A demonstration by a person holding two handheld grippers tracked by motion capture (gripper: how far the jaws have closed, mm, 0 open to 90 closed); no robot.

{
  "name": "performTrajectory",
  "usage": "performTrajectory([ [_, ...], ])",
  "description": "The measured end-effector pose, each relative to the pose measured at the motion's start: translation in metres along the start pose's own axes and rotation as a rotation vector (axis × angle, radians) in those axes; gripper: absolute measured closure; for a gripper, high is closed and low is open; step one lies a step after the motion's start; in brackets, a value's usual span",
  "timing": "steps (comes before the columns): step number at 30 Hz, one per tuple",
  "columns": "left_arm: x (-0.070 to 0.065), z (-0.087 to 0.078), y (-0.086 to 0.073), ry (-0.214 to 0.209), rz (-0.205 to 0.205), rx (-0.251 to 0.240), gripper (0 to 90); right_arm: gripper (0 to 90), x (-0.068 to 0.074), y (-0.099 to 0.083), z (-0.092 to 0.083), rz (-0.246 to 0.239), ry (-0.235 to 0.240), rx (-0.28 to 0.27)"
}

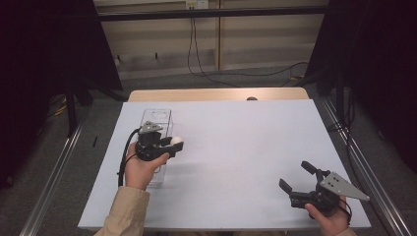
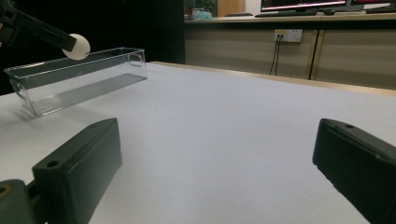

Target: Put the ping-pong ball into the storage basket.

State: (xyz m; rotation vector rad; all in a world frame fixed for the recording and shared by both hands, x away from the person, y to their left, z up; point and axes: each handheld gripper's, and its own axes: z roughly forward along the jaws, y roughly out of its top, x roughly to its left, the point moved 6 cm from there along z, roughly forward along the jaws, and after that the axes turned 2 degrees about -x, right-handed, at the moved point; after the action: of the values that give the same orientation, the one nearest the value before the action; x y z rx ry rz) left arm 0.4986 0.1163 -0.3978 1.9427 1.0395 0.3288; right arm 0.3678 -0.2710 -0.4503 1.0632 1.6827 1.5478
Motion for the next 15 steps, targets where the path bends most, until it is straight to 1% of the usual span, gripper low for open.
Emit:
performTrajectory([
  [2,0.001,-0.0008,0.0004,0.006,-0.006,-0.006,50.9,0.7,0.0001,-0.0001,0.0004,0.0,-0.002,-0.001],
  [4,0.0022,-0.0025,0.0003,0.006,-0.001,-0.002,50.9,0.7,0.0002,-0.0001,0.0006,-0.002,-0.002,-0.001],
  [6,0.0035,-0.0036,0.0005,0.01,0.003,-0.002,50.9,0.7,0.0005,0.0002,0.0009,0.011,-0.006,-0.002],
  [9,0.0047,-0.0047,0.0008,0.008,-0.008,-0.009,50.9,0.7,0.0005,0.0002,0.001,0.009,-0.005,-0.004],
  [10,0.0051,-0.0052,0.0007,0.009,-0.011,-0.009,50.9,0.7,0.0004,-0.0002,0.0008,0.002,-0.001,0.0],
  [11,0.0058,-0.0056,0.0003,0.011,-0.007,-0.004,50.9,0.7,0.0006,0.0002,0.001,0.009,-0.005,-0.004],
  [13,0.0074,-0.0066,-0.0002,0.022,-0.002,-0.002,50.9,0.7,0.0005,0.0001,0.0011,0.008,-0.004,-0.004],
  [14,0.008,-0.0067,-0.0001,0.017,-0.014,-0.008,50.9,0.7,0.0005,0.0002,0.0011,0.008,-0.005,-0.004],
  [15,0.009,-0.0076,-0.0004,0.022,-0.008,-0.002,50.9,0.7,0.0005,0.0001,0.001,0.01,-0.006,-0.002],
])
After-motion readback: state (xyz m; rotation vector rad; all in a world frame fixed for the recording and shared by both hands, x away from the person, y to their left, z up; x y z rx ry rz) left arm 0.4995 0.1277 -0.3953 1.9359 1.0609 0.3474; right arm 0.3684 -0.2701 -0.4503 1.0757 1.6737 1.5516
